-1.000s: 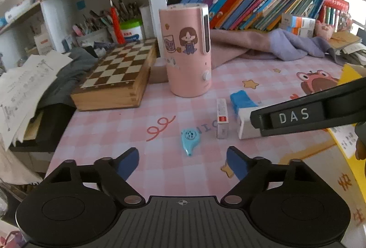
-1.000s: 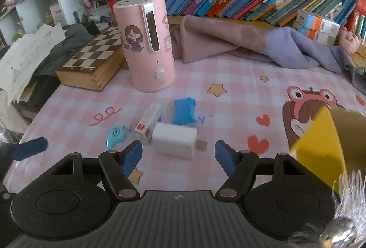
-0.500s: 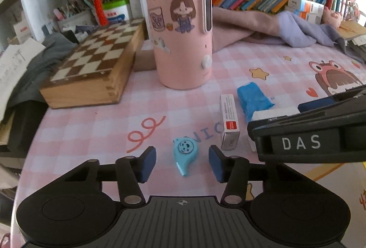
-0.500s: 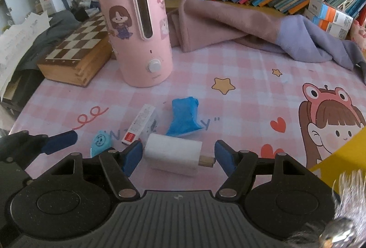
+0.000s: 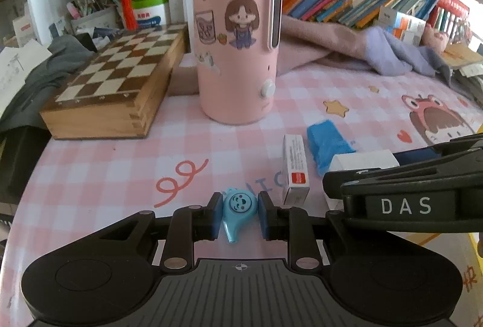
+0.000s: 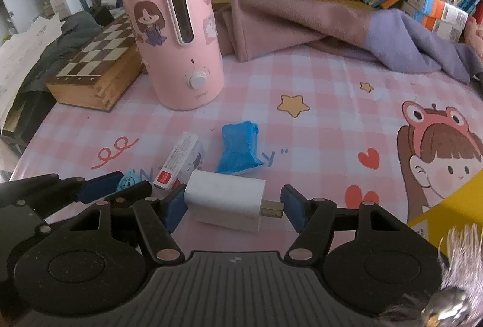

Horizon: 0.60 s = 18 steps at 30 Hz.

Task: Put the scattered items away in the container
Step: 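Grasp the blue whistle with the left tool while the right tool grasps the white charger, then carry the whistle and charger over to the yellow box with both tools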

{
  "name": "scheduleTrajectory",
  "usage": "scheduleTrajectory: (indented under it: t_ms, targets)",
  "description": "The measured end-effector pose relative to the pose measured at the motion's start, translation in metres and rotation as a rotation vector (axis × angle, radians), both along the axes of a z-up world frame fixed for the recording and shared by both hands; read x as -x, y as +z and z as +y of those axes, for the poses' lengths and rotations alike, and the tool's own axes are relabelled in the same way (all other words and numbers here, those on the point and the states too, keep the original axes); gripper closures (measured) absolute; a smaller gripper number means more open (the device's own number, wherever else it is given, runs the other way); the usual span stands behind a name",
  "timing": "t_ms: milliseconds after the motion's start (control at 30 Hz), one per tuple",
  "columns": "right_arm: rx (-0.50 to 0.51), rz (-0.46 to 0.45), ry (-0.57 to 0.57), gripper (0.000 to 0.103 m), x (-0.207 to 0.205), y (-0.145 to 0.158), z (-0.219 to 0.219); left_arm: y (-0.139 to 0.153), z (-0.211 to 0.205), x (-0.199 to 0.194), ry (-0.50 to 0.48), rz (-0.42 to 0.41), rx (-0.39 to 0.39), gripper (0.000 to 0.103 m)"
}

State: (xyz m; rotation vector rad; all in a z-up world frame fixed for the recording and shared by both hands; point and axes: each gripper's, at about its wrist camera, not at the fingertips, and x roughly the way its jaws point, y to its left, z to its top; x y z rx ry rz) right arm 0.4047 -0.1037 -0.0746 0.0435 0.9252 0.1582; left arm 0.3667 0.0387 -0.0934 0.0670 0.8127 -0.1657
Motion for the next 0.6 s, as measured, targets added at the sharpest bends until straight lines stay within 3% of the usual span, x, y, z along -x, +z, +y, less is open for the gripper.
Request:
scheduleTrajectory:
  t_ms: [600]
  targets:
    - [0.004,-0.097,-0.025,0.038,0.030,0.041,-0.005,0.044,0.003,0.038,-0.040,-0.111,-0.006,0.080]
